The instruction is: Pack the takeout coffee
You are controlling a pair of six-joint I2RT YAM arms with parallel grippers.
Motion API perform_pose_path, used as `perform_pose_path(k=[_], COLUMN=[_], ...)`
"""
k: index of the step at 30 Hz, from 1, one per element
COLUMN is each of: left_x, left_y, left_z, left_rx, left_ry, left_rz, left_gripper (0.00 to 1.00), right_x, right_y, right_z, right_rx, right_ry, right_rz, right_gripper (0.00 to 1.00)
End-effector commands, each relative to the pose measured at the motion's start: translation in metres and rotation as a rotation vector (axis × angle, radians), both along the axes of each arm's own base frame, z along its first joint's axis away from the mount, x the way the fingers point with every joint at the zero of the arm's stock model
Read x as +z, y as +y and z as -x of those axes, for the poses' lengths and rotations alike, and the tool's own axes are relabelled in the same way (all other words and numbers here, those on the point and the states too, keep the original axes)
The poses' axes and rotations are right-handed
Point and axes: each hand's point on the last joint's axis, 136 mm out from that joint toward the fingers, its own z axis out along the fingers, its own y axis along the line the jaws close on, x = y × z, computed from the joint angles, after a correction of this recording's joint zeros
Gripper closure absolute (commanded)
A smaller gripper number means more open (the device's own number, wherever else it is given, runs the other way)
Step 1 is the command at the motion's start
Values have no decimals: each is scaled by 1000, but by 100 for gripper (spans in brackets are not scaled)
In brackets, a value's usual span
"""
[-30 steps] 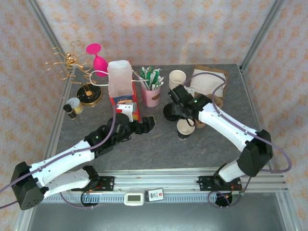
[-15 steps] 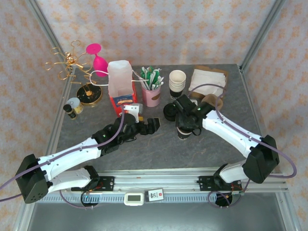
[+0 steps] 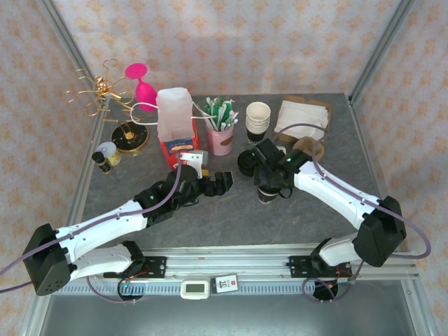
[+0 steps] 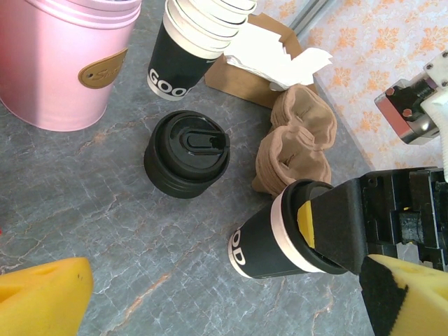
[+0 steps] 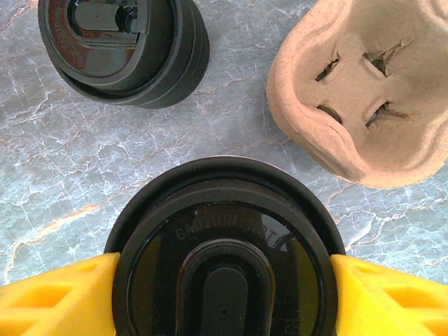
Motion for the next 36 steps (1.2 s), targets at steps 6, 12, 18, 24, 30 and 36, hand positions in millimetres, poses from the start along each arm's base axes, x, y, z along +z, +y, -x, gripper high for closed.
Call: perform_pose_path(k=[6,12,18,24,30,36], left_x=[1,0,0,4,4,2], left_y=[-3,-4,-5,-5,-7,-6], left_z=[-1,-1,-1,-1,-3,-2], left_rx=[-3,-6,-9,-9,-14,-13], left_ry=[-10,-9,-7,-16,-16,-15], left_rz=[4,1,1,6,-1,-6], left_gripper=[1,1,1,1,1,1], right_x=[-10,-13,-2,8,4,-10], right_y=[-6,-6,-4,-7,-3,-4], right_z=[9,9,3,-3,-7,-2], right_rx=[-7,-8,-11,-24,-15,2], right_ry=[19,14,-12,-47,-39,5], right_rz=[19,17,10,28,27,57], right_gripper=[26,23,17,15,20,23])
